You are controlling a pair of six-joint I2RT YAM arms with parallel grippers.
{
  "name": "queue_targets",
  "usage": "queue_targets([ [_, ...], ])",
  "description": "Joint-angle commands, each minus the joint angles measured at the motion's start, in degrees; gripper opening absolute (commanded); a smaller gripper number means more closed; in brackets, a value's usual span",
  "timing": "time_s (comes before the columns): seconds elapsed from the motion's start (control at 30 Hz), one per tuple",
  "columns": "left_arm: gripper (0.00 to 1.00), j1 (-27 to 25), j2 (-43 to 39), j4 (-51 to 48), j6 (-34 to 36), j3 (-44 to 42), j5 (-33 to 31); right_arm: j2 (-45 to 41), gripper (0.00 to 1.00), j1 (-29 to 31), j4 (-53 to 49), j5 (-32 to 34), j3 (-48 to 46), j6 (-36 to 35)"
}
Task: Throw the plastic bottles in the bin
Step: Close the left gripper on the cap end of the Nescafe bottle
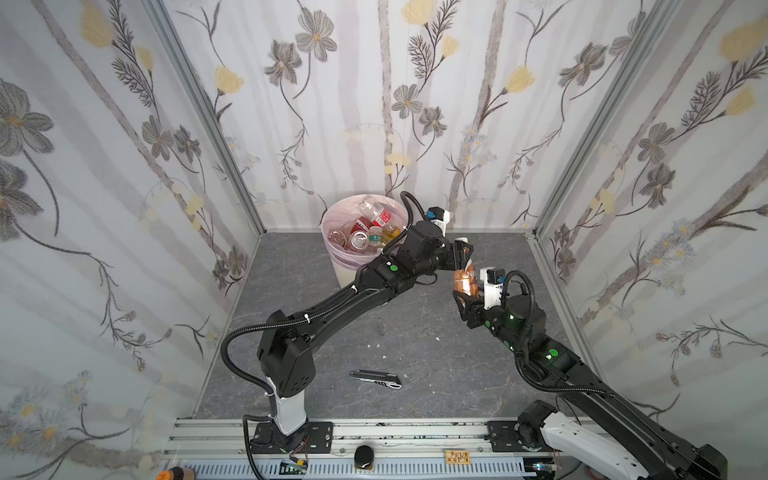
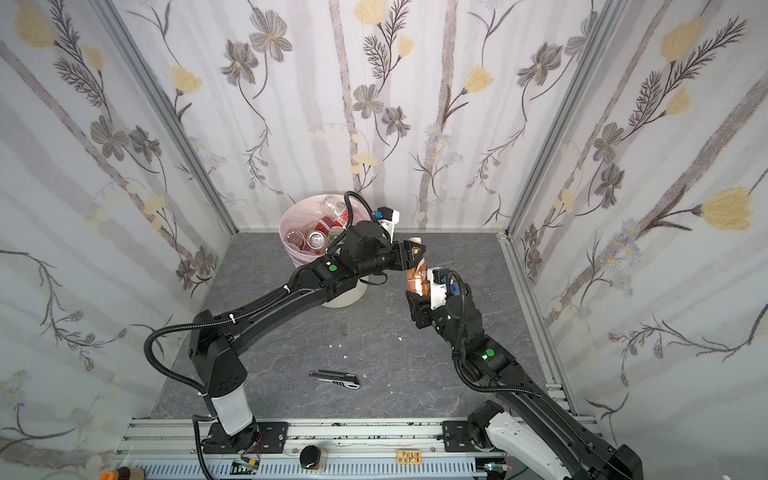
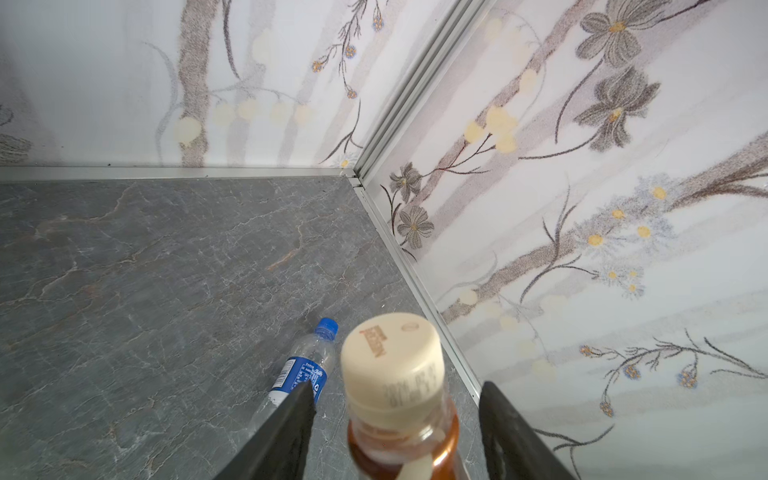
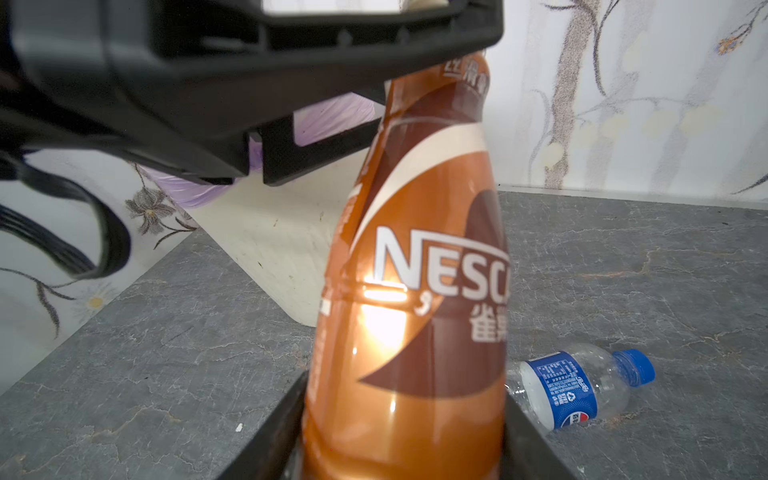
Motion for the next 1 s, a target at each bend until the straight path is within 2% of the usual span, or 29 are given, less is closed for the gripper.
queue_targets([
  [0.0,0.63,0.49,1.16,-1.03,-1.20,1.78,2.28,0.28,0.52,0.11,4.71,1.26,-0.34,-1.23],
  [0.5,0.49,0.79,2.77,-2.33,-0.17,4.81,2.65,2.51,0.53,0.11,8.54,3.12,-1.62,-2.55],
  [0.63,0.49,0.89,2.89,-2.43,0.30,5.09,2.43,3.22,0.53,0.11,9.43,2.97,-1.97,-2.57],
  [0.83,0.55,1.23,3.63,-2.75,0.48,5.85,2.44,2.95,0.53,0.20,10.08,2.44,-2.31,-2.81],
  [0.97,0.55,1.50,4.56,-3.01,0.33,6.86,3.08,2.56,0.53,0.31,10.90,2.42,-2.67,-2.99],
])
